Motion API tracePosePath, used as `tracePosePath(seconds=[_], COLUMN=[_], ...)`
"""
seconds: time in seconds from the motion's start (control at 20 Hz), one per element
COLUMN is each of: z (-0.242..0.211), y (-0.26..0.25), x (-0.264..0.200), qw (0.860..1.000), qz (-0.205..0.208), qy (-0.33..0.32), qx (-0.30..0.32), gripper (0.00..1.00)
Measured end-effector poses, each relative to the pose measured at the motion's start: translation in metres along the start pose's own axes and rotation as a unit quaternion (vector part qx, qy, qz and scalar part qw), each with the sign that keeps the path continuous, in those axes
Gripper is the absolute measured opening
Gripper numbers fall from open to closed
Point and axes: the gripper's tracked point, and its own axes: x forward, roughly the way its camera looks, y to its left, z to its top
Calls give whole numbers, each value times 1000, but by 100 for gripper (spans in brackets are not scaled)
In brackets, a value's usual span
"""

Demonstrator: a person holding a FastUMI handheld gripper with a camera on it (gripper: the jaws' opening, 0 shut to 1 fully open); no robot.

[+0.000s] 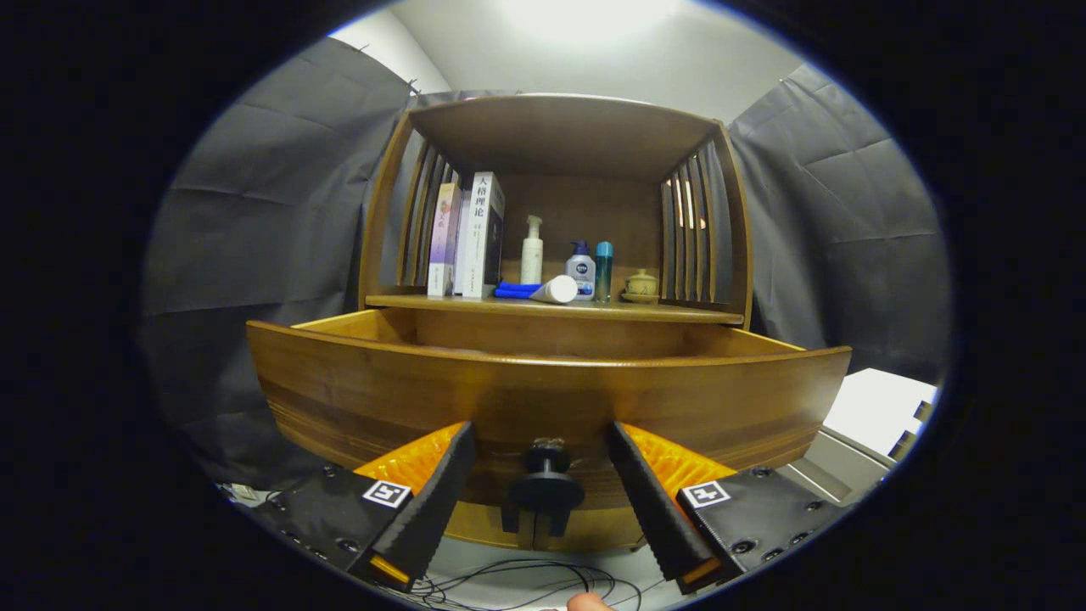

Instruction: Pull open the drawer, take out the items inside it, and place them on the countertop above the cabinet.

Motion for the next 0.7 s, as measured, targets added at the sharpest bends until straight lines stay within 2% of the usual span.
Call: tracePosePath(seconds=[0.2, 0.7], z=[6, 14], y=[0, 3], x=[26, 90], qw=[1000, 1000], qz=[-4, -17], qy=[7, 18], qx=[15, 7], gripper=[100, 100])
